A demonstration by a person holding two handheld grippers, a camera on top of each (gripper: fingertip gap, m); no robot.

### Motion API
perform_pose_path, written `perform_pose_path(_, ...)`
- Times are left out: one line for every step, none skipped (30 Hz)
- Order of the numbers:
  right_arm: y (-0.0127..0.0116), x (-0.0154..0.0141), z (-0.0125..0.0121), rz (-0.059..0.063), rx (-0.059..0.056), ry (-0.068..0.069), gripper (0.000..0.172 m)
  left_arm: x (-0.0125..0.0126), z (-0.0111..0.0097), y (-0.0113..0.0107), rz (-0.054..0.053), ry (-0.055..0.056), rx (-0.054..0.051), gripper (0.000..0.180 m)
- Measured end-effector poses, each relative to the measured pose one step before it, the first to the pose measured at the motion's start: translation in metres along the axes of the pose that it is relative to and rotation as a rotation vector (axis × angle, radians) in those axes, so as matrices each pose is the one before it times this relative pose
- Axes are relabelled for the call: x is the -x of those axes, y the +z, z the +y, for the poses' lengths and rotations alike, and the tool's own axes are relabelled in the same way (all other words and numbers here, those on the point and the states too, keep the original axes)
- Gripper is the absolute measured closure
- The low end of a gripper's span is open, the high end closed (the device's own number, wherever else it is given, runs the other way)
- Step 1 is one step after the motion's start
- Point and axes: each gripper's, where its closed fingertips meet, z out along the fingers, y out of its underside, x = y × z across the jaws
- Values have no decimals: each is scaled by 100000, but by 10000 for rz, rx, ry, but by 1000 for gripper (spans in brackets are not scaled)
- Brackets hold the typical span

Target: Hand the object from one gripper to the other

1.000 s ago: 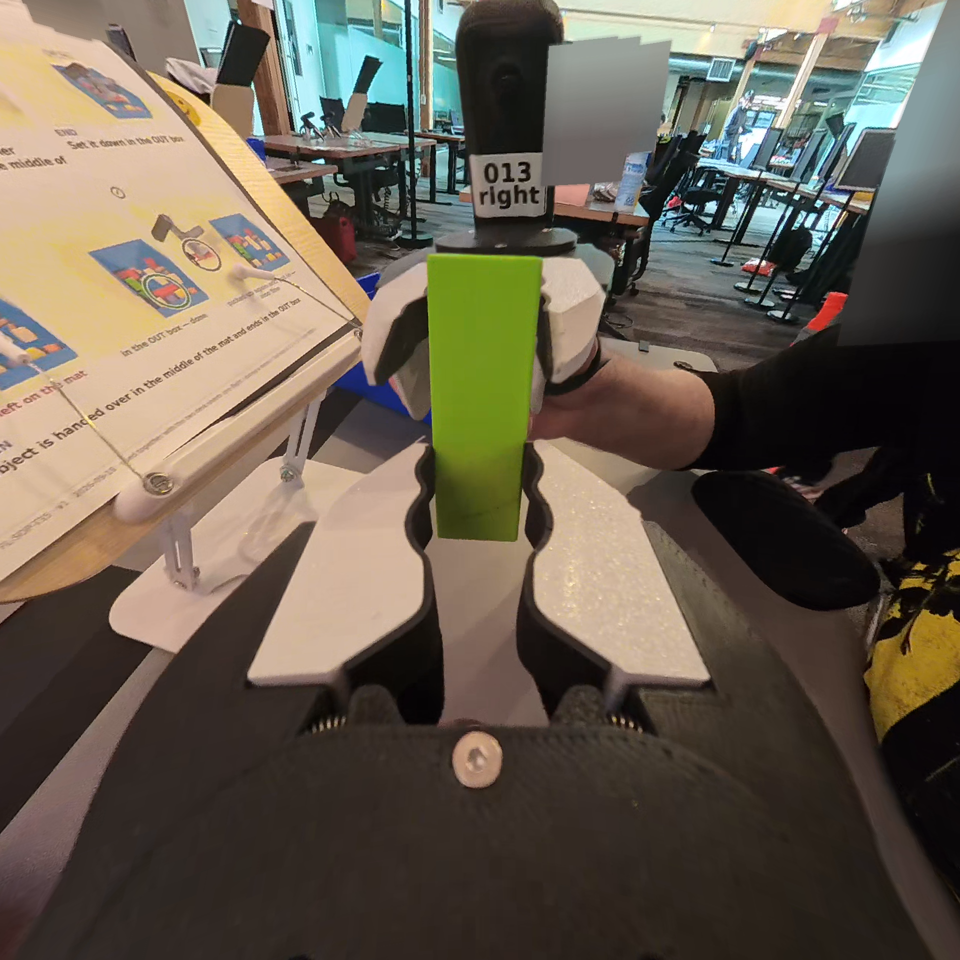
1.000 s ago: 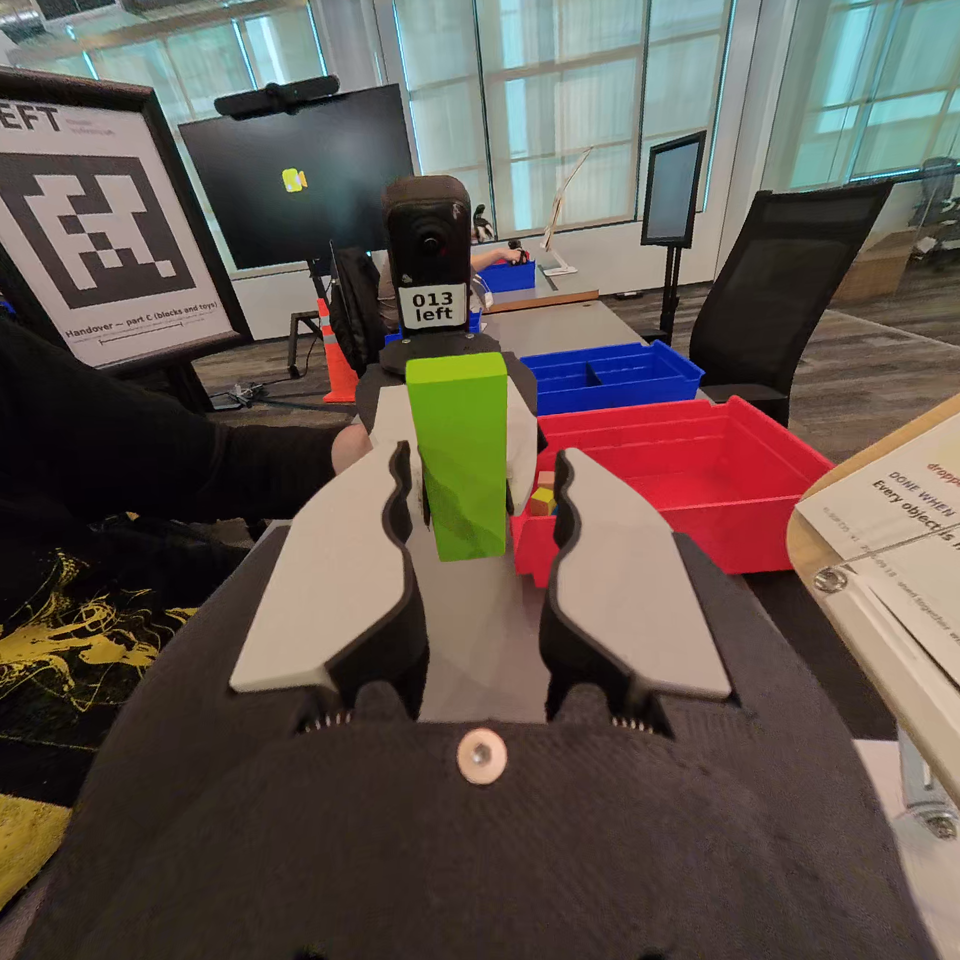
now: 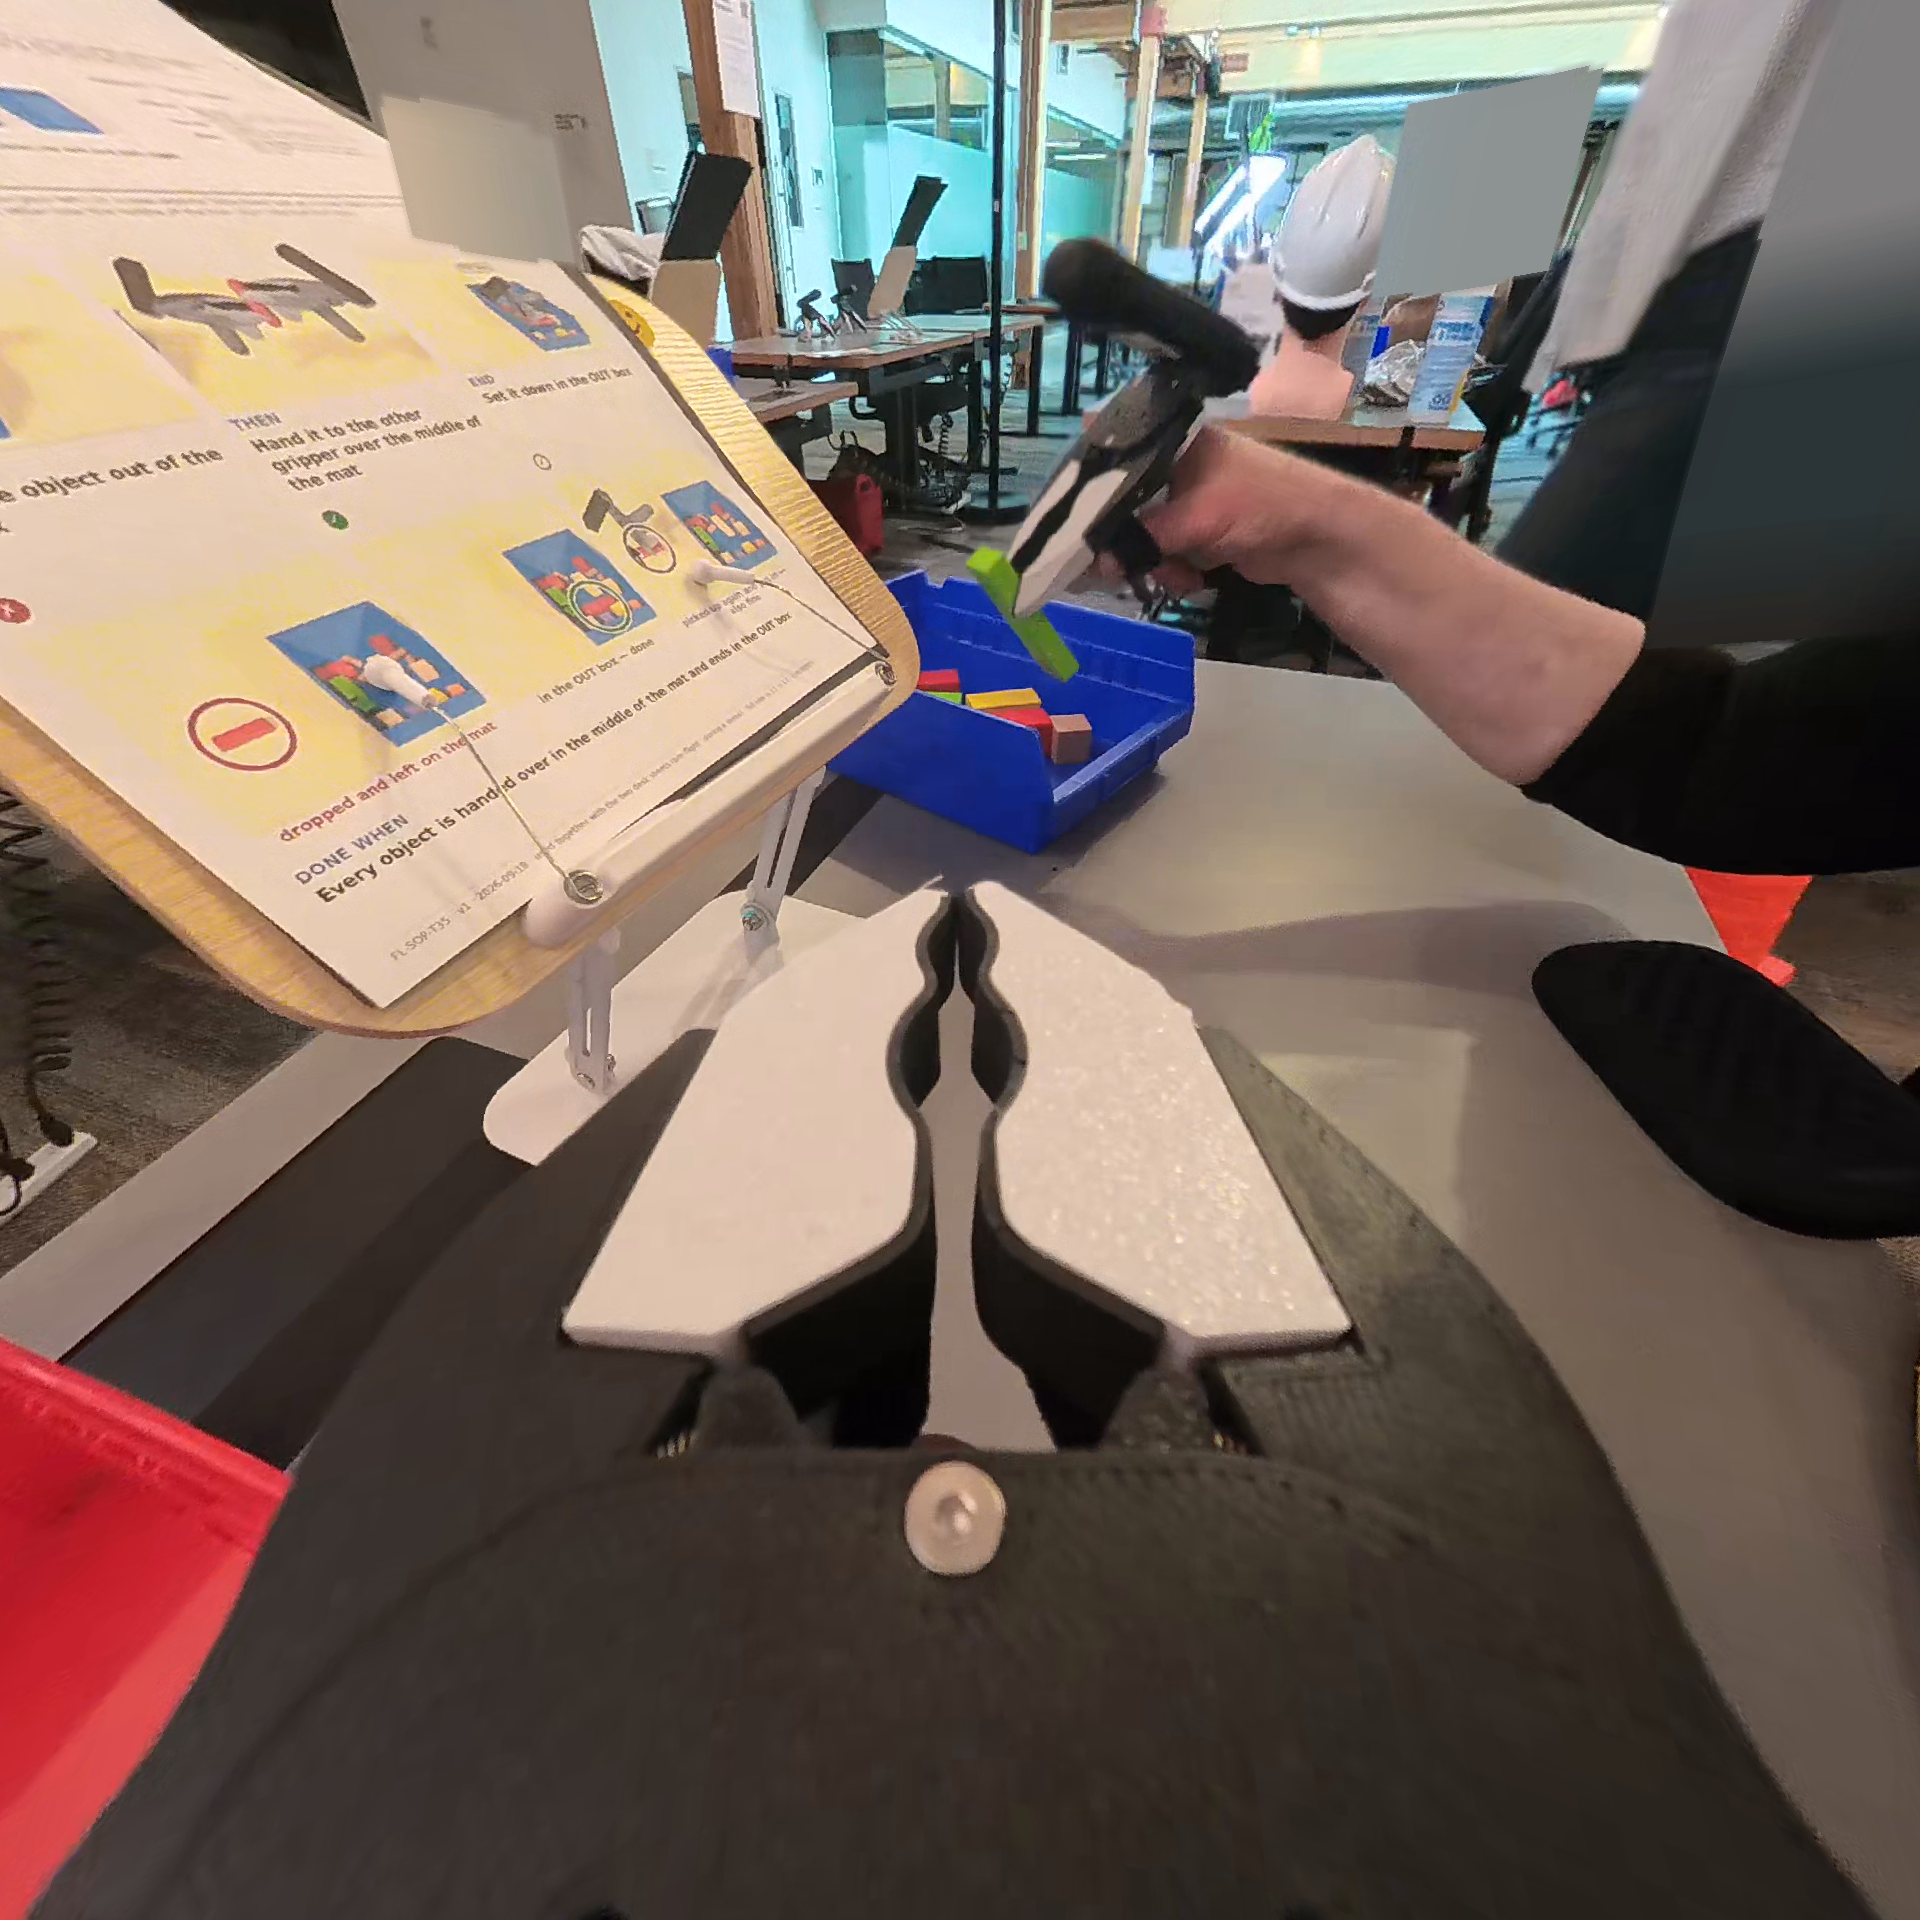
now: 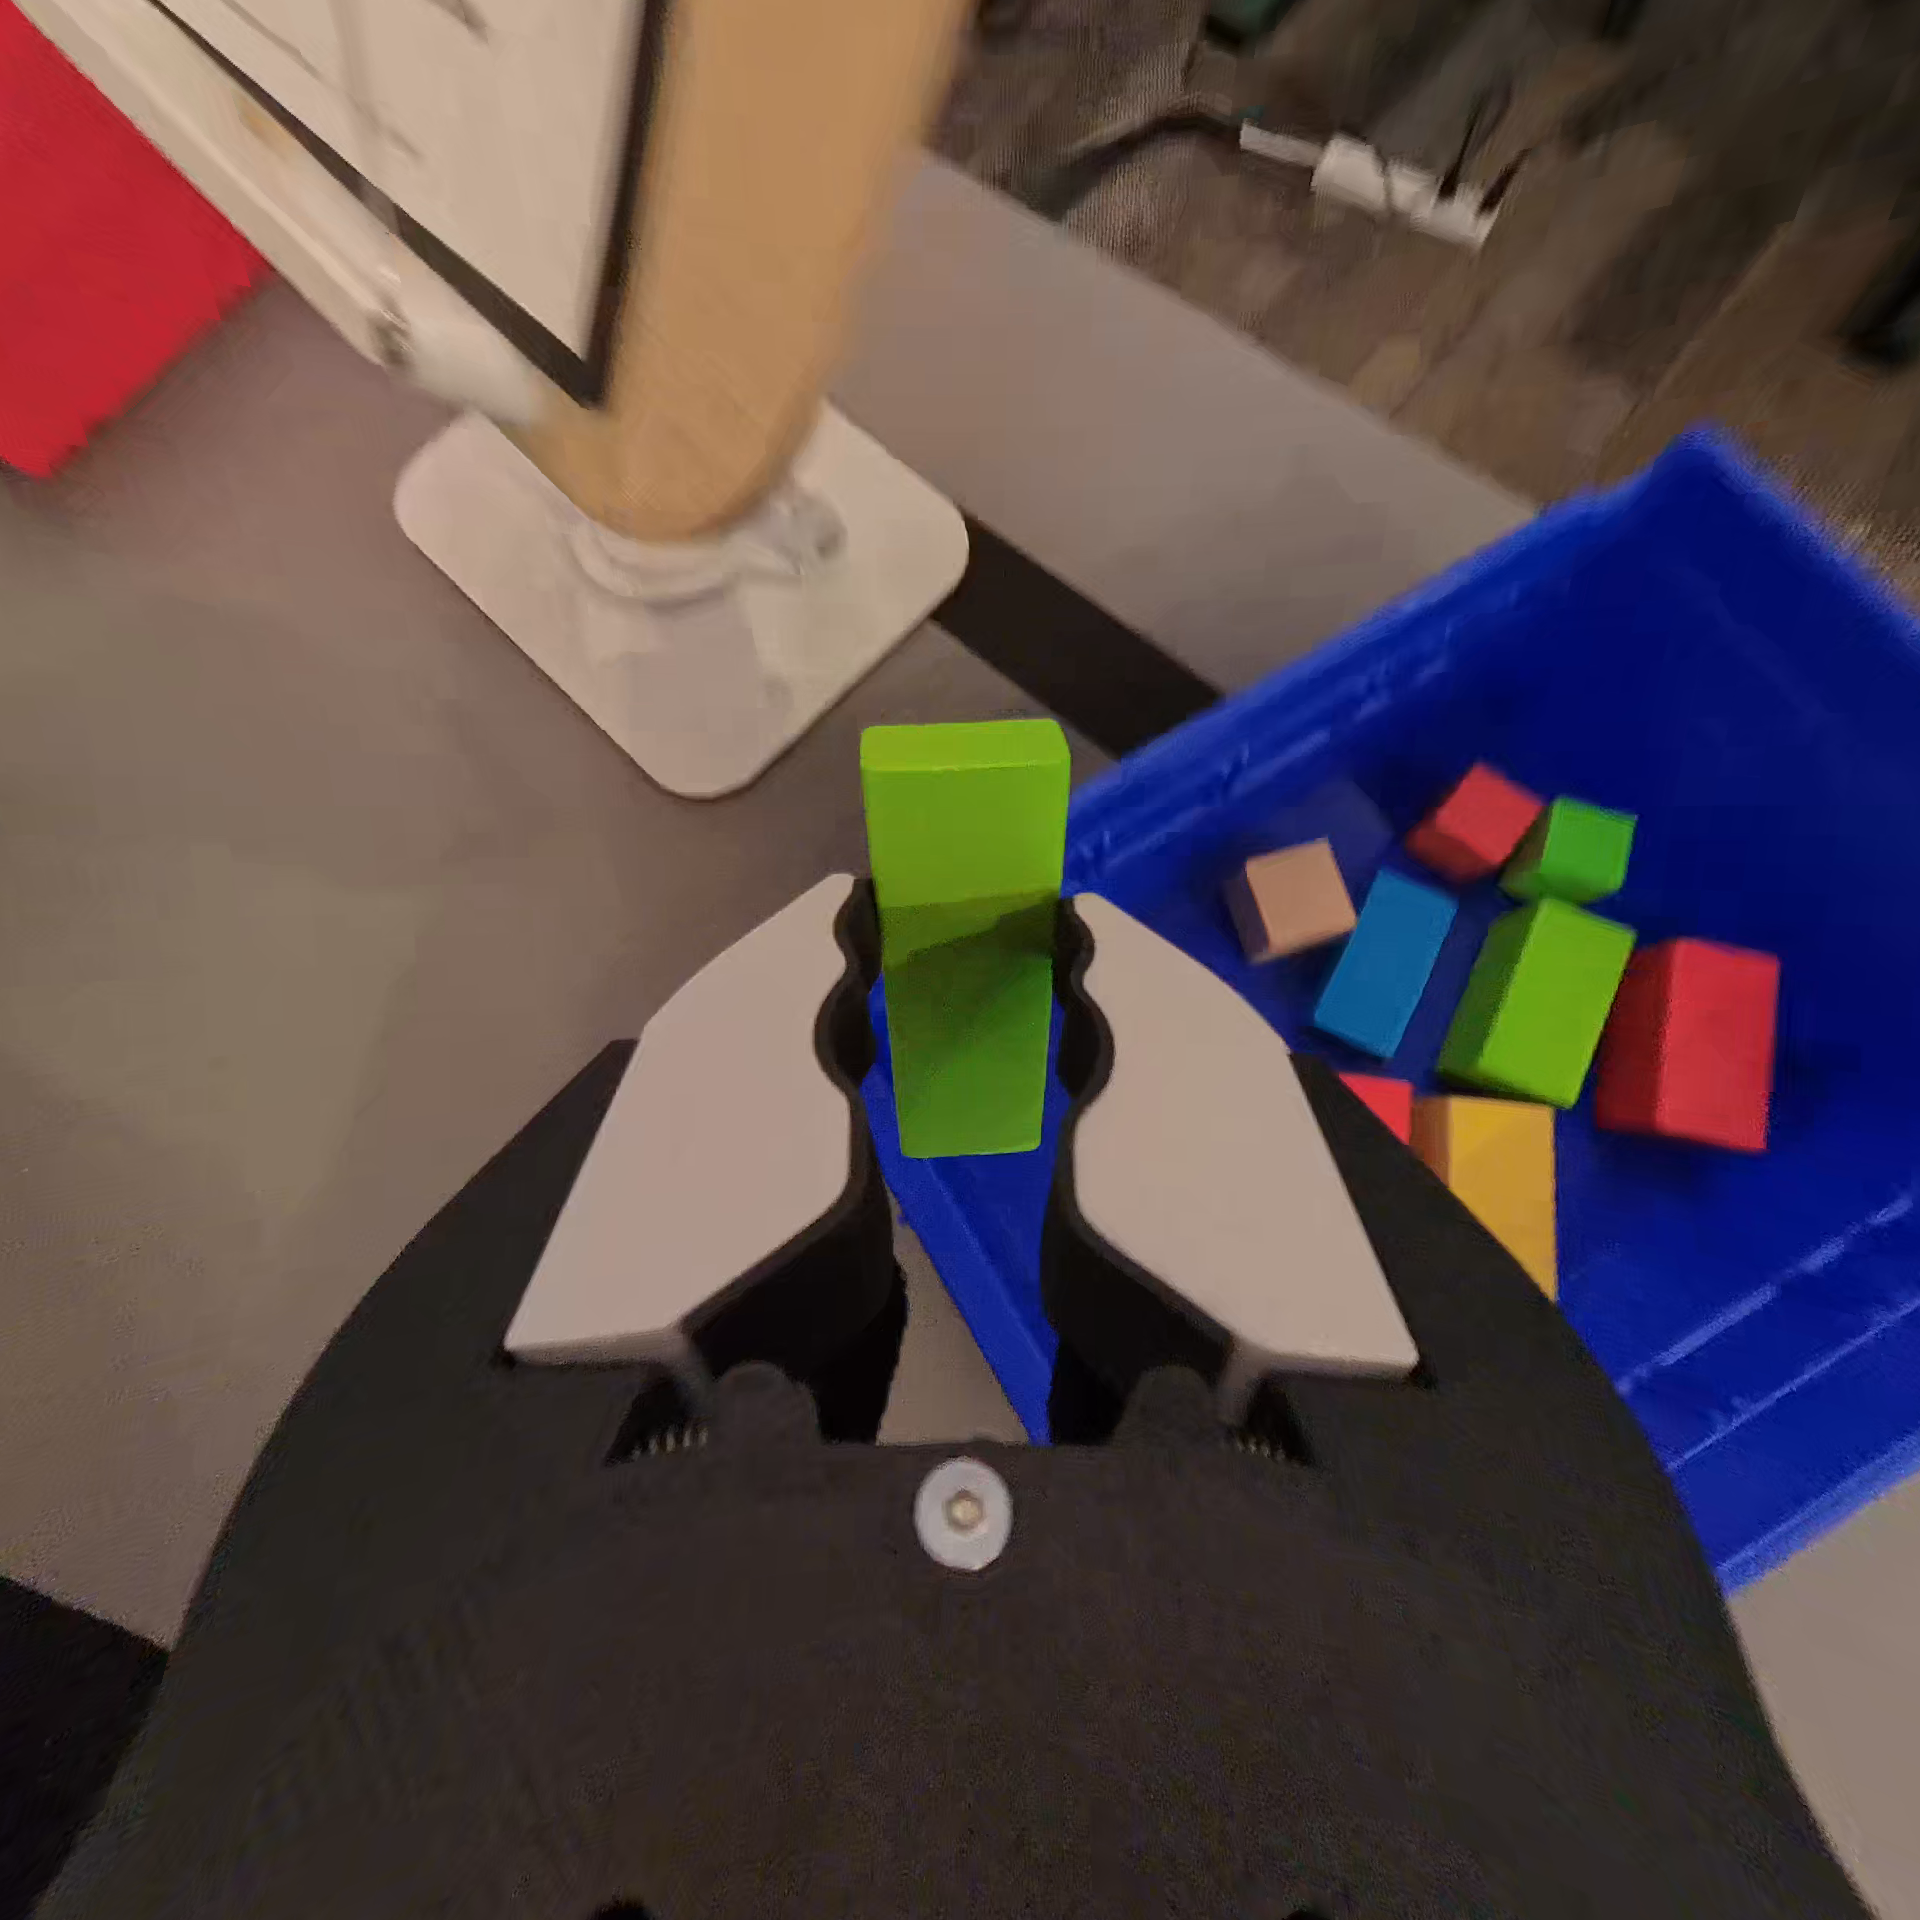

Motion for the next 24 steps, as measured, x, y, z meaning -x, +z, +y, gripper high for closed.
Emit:
perform_pose_path(636,-550,1106,-93,260,291,142,-145,104,127,35,43,102,180)
perform_pose_path(667,-690,1187,78,376,194,142,-134,123,136,49,44,113,180)
perform_pose_path(669,-793,1167,217,449,55,142,-53,163,142,12,61,124,180)
perform_pose_path(668,-582,944,123,353,48,142,7,174,129,-14,76,126,180)
perform_pose_path(685,-308,700,-17,259,68,142,-34,155,106,25,36,98,180)
perform_pose_path(706,-225,606,0,287,-35,142,-1,103,83,35,-5,58,180)
perform_pose_path(713,-329,626,126,375,-143,142,31,95,51,19,-13,46,180)
perform_pose_path(677,-359,613,165,431,-106,142,61,115,47,-1,-7,54,180)
perform_pose_path(592,-187,475,61,377,-97,142,57,138,56,1,-17,58,180)
perform_pose_path(517,26,297,-64,272,-146,142,34,149,62,4,-14,60,180)
perform_pose_path(447,70,222,-106,225,-104,141,17,153,58,-6,12,56,180)
perform_pose_path(397,-5,272,-54,273,-88,141,0,136,47,-14,22,40,180)
perform_pose_path(383,-112,399,34,358,-118,141,-8,130,41,5,5,32,180)
perform_pose_path(350,-121,383,48,348,-108,141,-14,139,36,5,-3,40,180)
perform_pose_path(297,-115,270,41,269,-76,141,22,157,39,-20,13,48,180)
perform_pose_path(214,-150,151,68,202,-63,141,36,176,30,-17,19,62,180)
perform_pose_path(156,-75,115,26,184,-48,142,27,168,31,-4,0,55,180)
perform_pose_path(152,-39,105,-19,187,-40,142,53,131,-2,0,-13,32,180)
perform_pose_path(163,-77,122,4,212,-27,141,70,108,-22,-7,-14,25,180)
perform_pose_path(172,-123,142,40,238,-16,142,111,119,-46,-26,-11,38,180)
perform_pose_path(221,-85,131,15,237,-12,142,115,113,-50,-32,-18,41,180)
perform_pose_path(252,-19,87,-35,219,-32,142,108,92,-76,-30,-19,25,180)
perform_pose_path(275,-2,83,-31,208,-63,141,85,68,-86,-22,-8,20,180)
perform_pose_path(219,-27,12,5,155,-55,141,126,96,-111,-51,4,30,180)
